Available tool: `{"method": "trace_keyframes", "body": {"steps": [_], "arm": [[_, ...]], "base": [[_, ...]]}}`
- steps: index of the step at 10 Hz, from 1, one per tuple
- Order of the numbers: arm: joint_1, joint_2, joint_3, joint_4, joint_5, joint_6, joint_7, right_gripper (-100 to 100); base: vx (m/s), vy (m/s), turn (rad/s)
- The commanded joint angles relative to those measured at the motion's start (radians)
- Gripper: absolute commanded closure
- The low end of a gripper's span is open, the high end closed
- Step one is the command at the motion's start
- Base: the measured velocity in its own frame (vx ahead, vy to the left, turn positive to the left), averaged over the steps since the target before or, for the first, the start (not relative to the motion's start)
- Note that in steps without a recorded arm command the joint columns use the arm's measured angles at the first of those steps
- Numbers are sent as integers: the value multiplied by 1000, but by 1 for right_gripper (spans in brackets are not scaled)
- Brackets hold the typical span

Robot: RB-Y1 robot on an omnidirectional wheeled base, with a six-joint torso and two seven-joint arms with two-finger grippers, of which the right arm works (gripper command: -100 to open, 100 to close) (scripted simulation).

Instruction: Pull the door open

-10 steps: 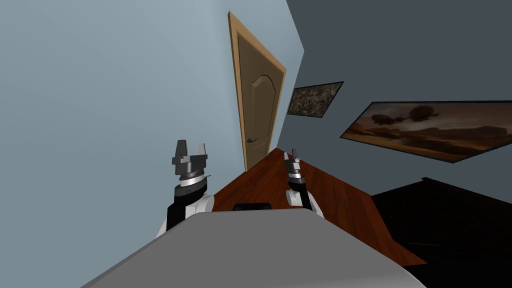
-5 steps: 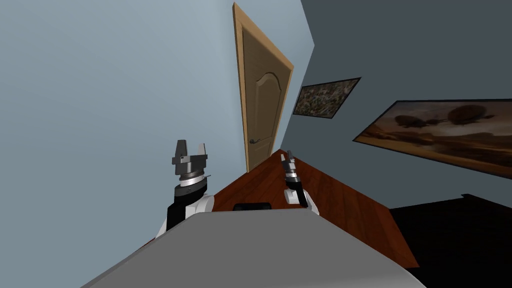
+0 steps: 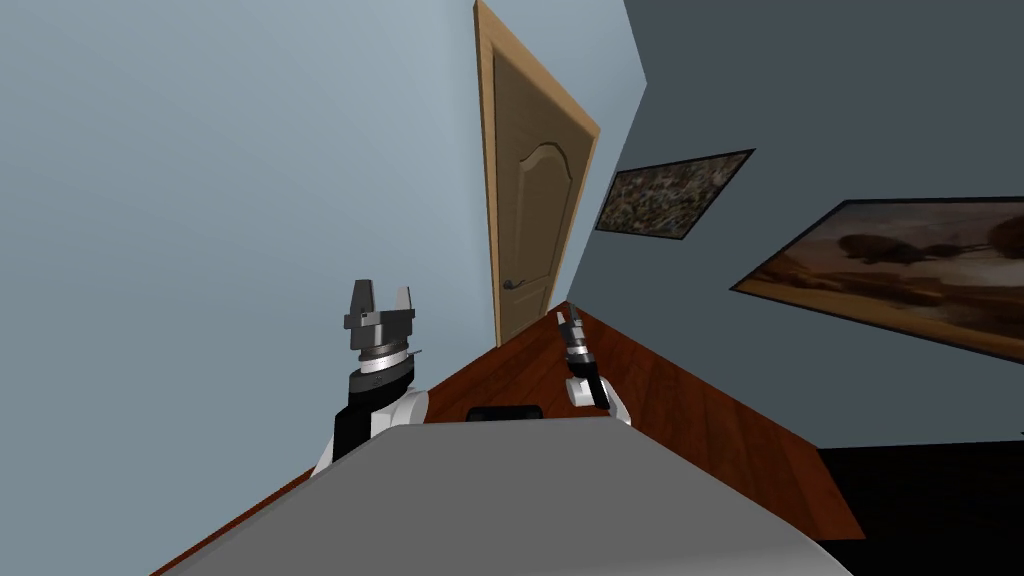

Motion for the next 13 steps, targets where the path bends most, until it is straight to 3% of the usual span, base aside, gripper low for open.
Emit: {"method": "trace_keyframes", "body": {"steps": [1,2,4,7,9,13], "arm": [[-22,-9,5,50,-1,-6,-5,-100],[-22,-9,5,50,-1,-6,-5,-100],[-56,-25,15,114,-4,-14,-14,-100],[-73,-33,20,164,-5,-19,-19,-100],[-108,-49,29,227,-7,-27,-28,-100],[-142,-65,39,317,-10,-36,-37,-100]], "base": [[58,-18,106],[43,-18,52],[56,-21,148],[51,-31,63],[59,-31,151],[57,-30,95]]}}
